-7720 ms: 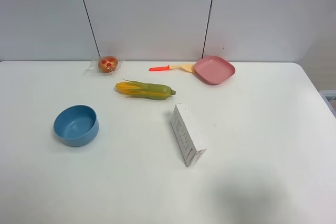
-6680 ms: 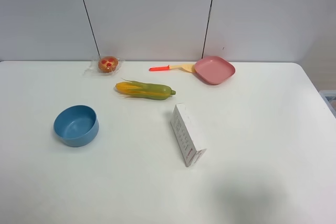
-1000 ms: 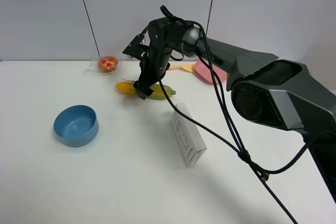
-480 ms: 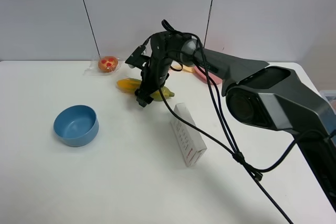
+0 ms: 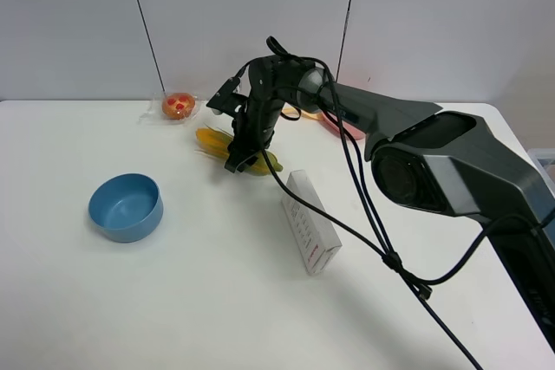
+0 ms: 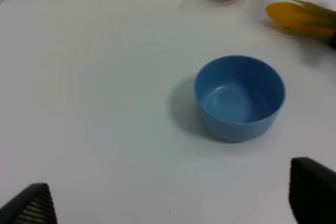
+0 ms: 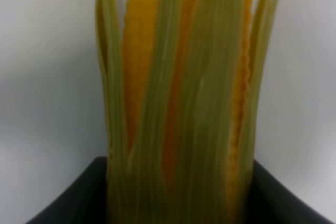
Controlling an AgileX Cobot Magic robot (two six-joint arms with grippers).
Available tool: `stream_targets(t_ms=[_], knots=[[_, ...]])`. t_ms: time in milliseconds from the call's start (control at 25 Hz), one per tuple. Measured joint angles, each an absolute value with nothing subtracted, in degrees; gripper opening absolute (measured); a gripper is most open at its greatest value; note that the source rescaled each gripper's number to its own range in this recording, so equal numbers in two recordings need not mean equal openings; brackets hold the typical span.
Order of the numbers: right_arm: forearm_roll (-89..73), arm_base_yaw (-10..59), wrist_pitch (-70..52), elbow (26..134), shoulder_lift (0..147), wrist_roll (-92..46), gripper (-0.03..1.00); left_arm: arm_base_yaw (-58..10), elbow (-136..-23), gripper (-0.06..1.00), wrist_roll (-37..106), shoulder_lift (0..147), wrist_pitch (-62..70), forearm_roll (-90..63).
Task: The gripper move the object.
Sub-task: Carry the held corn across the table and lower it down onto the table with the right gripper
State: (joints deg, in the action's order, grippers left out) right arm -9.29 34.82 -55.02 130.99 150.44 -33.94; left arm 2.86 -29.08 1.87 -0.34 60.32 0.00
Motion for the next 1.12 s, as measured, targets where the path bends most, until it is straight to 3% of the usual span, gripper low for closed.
stream_targets(t_ms=[360,640,1120], knots=[[-5.1,34.8,-57.2,131.0,144.3,-28.4,0.0,2.9,-29.1,1.0,1.9,-0.3,60.3,0.0],[0.0,34.8,-68.7,131.0,134.2,-10.3,0.0,2.9,-29.1,1.0,1.9,-0.3,60.3,0.0],[4.6,34.8,-69.8,127.0,123.4,-6.2,0.0,2.9,-29.1,1.0,1.9,-0.3,60.3,0.0]])
